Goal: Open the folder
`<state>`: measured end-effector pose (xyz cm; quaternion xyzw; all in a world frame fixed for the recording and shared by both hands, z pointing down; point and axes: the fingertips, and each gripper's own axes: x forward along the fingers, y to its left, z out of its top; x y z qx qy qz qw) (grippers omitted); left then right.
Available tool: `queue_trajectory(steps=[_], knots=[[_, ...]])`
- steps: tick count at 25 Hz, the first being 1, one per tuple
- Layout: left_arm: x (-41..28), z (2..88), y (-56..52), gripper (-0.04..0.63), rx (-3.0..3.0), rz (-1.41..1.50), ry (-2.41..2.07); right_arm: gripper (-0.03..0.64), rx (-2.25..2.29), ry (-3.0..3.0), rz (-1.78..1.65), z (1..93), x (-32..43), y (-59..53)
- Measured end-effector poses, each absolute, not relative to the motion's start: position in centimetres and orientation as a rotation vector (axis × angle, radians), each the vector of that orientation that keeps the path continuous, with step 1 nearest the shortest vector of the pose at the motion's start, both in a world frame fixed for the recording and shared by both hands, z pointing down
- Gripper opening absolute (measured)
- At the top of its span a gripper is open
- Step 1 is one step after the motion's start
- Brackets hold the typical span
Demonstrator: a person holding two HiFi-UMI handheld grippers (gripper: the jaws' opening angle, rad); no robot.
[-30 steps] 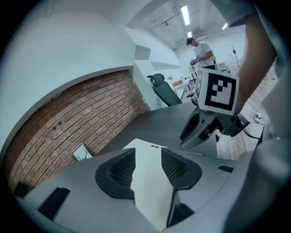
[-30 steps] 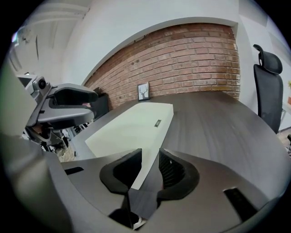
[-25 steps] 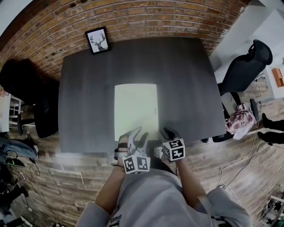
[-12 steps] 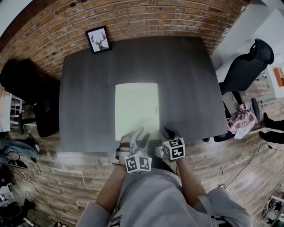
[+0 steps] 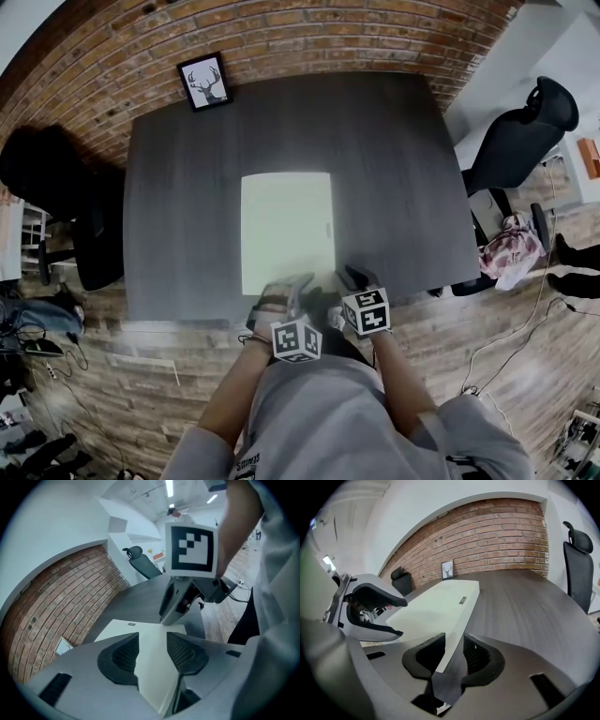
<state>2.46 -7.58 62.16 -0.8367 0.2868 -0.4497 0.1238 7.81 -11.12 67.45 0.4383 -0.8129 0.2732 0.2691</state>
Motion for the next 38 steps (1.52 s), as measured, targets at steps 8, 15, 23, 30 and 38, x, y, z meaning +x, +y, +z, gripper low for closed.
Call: queue_trajectory(steps=[8, 15, 23, 30, 38], knots=[[2.8, 65.3, -6.2, 0.201, -2.391, -1.455, 0.621, 0.104, 1.172, -2.19, 0.721, 67.5, 7.8, -11.2], [3.4, 66.4, -5.7, 0.201, -2.347, -1.494, 0.511, 0.104, 1.155, -2.186, 0.722, 67.4, 7.7, -11.2], [3.2, 66.5, -6.1, 0.206, -2.338, -1.525, 0.523, 0.104, 1.149, -2.198, 0.725, 67.2, 7.6, -11.3], [3.0, 65.7, -6.1, 0.202, -2.327, -1.529, 0.555, 0.104, 1.139, -2.203, 0.727, 67.4, 7.7, -11.1], [2.8, 64.9, -6.0, 0.192, -2.317, -1.514, 0.586, 0.104, 1.133, -2.199, 0.711, 67.4, 7.7, -11.1]])
